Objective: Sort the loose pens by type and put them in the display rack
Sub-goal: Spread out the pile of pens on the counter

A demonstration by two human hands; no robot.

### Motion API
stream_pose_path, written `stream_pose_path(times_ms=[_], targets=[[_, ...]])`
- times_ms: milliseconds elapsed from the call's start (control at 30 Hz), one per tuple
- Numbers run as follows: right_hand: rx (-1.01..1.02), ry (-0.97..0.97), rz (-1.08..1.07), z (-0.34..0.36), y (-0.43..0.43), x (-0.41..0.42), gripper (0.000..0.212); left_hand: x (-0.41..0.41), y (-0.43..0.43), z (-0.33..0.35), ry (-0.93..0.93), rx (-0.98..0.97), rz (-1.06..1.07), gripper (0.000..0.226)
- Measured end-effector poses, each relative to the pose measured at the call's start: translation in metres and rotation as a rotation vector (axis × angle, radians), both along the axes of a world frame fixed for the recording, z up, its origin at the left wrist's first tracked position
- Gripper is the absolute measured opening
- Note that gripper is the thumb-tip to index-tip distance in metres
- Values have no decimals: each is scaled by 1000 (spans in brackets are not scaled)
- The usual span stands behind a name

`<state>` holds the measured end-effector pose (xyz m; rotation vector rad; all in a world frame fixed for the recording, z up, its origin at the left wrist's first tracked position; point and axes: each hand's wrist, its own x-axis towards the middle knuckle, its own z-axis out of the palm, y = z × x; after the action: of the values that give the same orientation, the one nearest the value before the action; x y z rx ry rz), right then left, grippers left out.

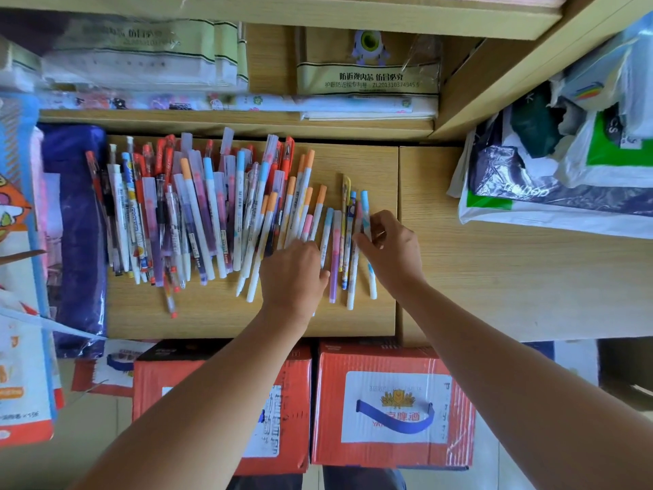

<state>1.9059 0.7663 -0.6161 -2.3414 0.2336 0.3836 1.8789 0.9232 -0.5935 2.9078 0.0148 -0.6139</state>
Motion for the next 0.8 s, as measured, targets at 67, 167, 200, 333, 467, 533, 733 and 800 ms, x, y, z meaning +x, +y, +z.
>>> stream_pose_path(times_ms=[67, 167, 200, 333, 467, 533, 733, 800], targets=[[77, 9, 1, 2, -2, 1, 18, 0, -3, -2, 18, 17, 24, 25], [103, 33, -18, 3, -8, 3, 18, 0, -1, -6, 30, -116, 227, 24], [90, 43, -32, 3, -9, 4, 18, 0, -1, -6, 23, -188, 308, 24], [128, 124, -110, 5, -15, 4, 13, -4, -5, 2, -44, -388, 392, 17], [405, 285, -195, 11, -19, 1, 18, -8, -19, 2, 11, -442, 275, 13], [507, 328, -185, 15, -23, 0, 18, -9, -31, 2, 1, -442, 240, 13], [545, 328, -185, 8, -36, -3, 38, -14, -52, 0, -70, -421, 145, 22], [465, 289, -245, 4, -45, -5, 47, -17, -54, -3, -63, -345, 119, 24]])
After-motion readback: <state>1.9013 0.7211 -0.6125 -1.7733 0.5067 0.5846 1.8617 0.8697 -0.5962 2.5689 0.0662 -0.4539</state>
